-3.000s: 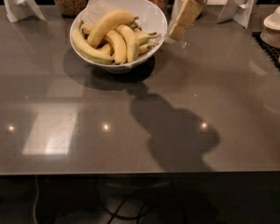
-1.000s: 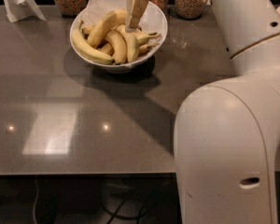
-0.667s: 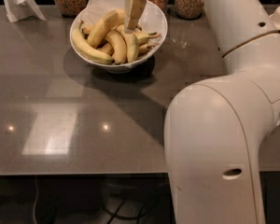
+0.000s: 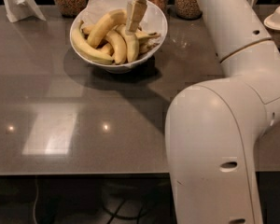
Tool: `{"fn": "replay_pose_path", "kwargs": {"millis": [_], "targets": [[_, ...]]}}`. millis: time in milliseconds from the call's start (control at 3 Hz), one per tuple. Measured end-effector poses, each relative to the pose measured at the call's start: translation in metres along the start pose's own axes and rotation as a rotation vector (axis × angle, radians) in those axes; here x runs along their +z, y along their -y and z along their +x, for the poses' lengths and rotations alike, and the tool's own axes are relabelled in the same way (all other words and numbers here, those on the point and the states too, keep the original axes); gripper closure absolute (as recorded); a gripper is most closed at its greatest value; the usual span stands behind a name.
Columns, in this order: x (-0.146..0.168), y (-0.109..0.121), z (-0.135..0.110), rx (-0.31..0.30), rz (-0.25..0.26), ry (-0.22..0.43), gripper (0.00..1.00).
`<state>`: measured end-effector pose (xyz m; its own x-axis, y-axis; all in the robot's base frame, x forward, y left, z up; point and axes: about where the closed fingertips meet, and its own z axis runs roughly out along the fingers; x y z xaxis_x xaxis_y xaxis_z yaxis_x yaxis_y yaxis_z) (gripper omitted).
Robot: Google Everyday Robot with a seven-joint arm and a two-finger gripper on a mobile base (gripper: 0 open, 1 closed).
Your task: Pick banana from white bowl
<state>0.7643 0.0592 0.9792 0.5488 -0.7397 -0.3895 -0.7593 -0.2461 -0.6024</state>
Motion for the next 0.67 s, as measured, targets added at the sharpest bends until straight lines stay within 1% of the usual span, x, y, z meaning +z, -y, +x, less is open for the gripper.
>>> {"fn": "replay_pose_path", "kwargs": {"millis": [333,667], "targets": [[0.0068,0.0049,0.0057,0.000,0.032,0.016,0.11],[0.0109,0.0067,0.0087,0.003,0.049,0.026,0.15]]}}
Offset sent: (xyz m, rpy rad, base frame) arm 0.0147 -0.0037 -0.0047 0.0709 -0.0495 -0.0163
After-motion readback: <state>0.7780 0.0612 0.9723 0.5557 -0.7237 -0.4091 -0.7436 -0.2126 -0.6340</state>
